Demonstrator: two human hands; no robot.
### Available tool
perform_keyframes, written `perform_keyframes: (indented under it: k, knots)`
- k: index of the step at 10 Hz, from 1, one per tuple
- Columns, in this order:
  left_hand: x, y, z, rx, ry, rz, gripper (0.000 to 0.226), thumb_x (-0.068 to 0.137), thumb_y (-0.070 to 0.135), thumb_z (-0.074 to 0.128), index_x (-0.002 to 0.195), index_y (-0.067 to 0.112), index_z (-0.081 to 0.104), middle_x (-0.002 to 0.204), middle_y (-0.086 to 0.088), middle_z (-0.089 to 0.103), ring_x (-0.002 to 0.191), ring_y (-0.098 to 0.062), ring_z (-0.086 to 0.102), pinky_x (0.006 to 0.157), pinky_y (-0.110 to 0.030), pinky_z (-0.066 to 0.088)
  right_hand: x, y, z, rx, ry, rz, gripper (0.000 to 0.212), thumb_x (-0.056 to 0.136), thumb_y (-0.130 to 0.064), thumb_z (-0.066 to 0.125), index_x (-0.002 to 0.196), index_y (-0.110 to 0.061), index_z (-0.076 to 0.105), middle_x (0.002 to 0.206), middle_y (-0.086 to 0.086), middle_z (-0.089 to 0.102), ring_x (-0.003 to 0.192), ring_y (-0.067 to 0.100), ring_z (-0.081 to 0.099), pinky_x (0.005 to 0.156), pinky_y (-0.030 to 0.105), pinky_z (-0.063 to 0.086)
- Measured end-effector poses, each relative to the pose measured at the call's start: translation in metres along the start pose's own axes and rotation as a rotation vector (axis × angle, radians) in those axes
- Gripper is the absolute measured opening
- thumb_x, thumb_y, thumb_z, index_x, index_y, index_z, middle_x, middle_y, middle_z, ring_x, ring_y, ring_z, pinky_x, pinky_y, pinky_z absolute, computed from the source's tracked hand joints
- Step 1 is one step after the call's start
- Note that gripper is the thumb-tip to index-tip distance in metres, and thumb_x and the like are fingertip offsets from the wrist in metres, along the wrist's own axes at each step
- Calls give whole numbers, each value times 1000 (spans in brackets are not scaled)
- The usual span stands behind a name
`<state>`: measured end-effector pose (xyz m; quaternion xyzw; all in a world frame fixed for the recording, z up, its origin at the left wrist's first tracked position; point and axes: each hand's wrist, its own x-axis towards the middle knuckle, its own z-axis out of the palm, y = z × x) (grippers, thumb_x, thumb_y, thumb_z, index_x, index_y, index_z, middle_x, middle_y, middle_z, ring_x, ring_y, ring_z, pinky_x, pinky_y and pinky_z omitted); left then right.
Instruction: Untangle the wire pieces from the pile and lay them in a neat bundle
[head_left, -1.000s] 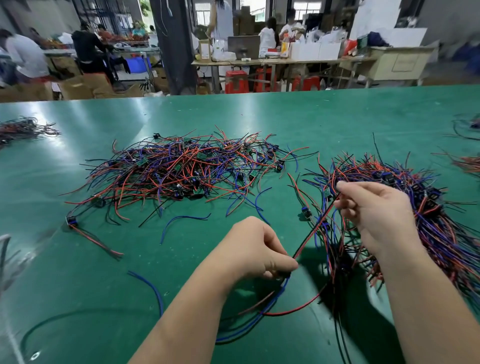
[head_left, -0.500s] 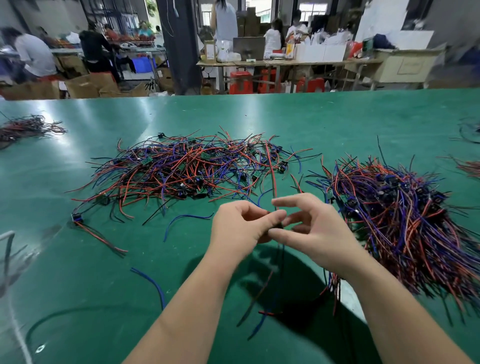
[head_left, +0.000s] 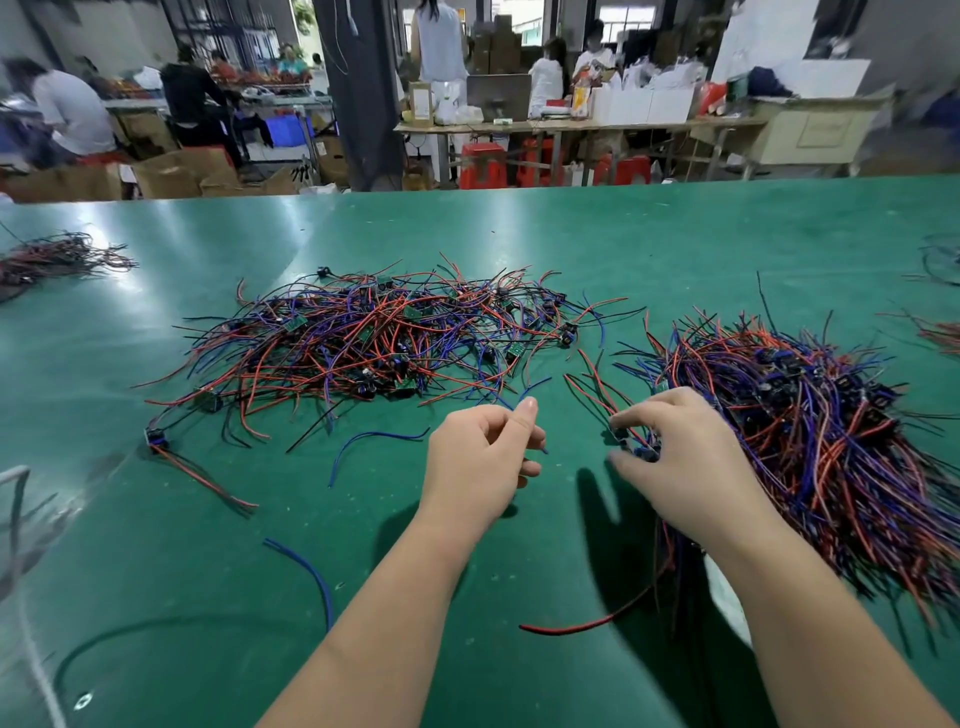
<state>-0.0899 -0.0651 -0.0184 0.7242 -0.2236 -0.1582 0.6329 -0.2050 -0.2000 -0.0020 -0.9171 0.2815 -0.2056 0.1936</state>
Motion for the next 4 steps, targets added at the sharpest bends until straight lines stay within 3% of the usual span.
perform_keyframes:
  k: [1,2,3,4]
  knots:
    - [2,-4,-2,46,57,16,38,93,35,58,62,16,67,64,4,71,50,-12,65,51,-36,55,-3,-5,3,-80,-160,14,29,80,-7,66,105,-20,70,105,1,58,96,19,57,87,24,40]
    - [4,-11,-5,88,108,34,39,93,36,57,61,15,66,56,7,67,45,-10,63,42,-29,48,1,0,3,-184,-206,130,42,79,5,53,110,-18,70,114,6,65,108,24,58,94,30,45]
    - [7,-15,-7,101,126,10,39,94,33,55,62,12,65,49,8,62,40,-8,58,42,-25,46,3,6,0,-197,-212,235,43,81,5,52,115,-17,68,117,9,66,108,26,60,93,32,47]
    - [8,-20,-10,52,155,-23,40,94,33,54,63,10,65,46,6,61,38,-9,55,43,-24,45,-1,-1,-5,25,-80,186,30,84,-5,63,112,-14,70,107,3,70,94,19,63,86,24,44]
